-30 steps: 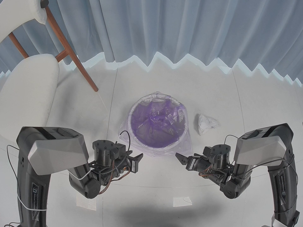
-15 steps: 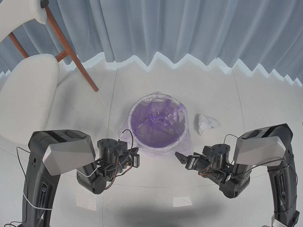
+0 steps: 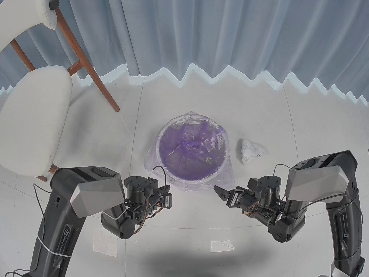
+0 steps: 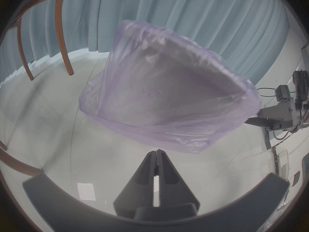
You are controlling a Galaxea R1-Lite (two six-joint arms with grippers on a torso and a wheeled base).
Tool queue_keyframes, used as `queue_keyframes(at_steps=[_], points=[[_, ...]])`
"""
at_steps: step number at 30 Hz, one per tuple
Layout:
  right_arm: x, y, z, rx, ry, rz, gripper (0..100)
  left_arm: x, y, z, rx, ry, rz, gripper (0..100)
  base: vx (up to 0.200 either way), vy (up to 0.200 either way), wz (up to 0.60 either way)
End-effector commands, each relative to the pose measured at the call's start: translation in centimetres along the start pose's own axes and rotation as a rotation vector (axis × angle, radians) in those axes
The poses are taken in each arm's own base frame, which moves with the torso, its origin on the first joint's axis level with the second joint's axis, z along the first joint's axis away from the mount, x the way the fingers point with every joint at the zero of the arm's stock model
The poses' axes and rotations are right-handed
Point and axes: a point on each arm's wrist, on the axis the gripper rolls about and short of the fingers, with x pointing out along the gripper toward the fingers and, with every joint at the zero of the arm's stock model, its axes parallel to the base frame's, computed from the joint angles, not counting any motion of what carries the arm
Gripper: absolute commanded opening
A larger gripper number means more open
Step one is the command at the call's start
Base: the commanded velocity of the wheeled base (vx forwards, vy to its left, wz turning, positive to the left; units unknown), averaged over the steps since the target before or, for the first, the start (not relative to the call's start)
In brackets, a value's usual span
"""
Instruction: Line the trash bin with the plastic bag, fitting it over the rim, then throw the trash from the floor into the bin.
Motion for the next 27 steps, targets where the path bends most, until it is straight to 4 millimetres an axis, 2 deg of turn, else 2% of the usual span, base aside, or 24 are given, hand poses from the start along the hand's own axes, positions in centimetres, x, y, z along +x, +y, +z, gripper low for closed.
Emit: queue_keyframes(at_steps=[1,5,8,9,10,11,12,13,15,17,21,23,27], points=[[-0.5,0.0,0.2,0.0,-0.006,0.0,100,1.2,0.4,-1.1,-0.004,0.003,0.006,0,0.0,0.0,0.0],[-0.7,-0.1,0.0,0.0,0.005,-0.006,100,1.2,0.5,-1.1,-0.005,0.014,0.007,0,0.0,0.0,0.0],[-0.7,-0.1,-0.1,0.0,0.009,-0.008,100,0.3,0.6,-1.2,0.005,0.052,-0.021,0,0.0,0.0,0.0],[-0.6,-0.1,-0.1,0.0,0.005,-0.006,100,-0.2,0.5,0.1,0.021,0.024,-0.054,0,0.0,0.0,0.0],[-0.6,-0.1,0.0,0.001,0.003,-0.007,100,-0.4,0.4,0.4,0.024,0.019,-0.061,0,0.0,0.0,0.0],[-0.5,-0.1,0.0,0.001,0.002,-0.006,100,-1.5,0.5,1.8,0.035,0.005,-0.084,0,0.0,0.0,0.0],[-0.5,-0.1,0.0,0.001,0.002,-0.006,100,-1.5,0.5,1.8,0.035,0.005,-0.084,0,0.0,0.0,0.0],[-0.4,-0.2,-0.1,0.001,0.003,-0.007,100,-3.0,0.3,3.1,0.048,0.003,-0.109,0,0.0,0.0,0.0],[-0.4,-0.2,-0.1,0.003,0.002,-0.008,100,-4.4,0.2,3.7,0.062,0.011,-0.127,0,0.0,0.0,0.0],[-0.4,-0.2,-0.2,0.002,0.006,-0.008,100,-4.9,0.2,3.8,0.082,0.006,-0.136,0,0.0,0.0,0.0],[-0.3,-0.3,-0.2,0.003,0.005,-0.009,100,-4.0,0.5,4.3,0.091,-0.063,-0.127,0,0.0,0.0,0.0],[-0.3,-0.3,-0.2,0.003,0.005,-0.007,100,-2.6,0.6,3.0,0.09,-0.061,-0.124,0,0.0,0.0,0.0],[-0.3,-0.3,-0.1,0.003,0.004,-0.009,100,-0.6,0.6,2.7,0.098,-0.089,-0.124,0,0.0,0.0,0.0]])
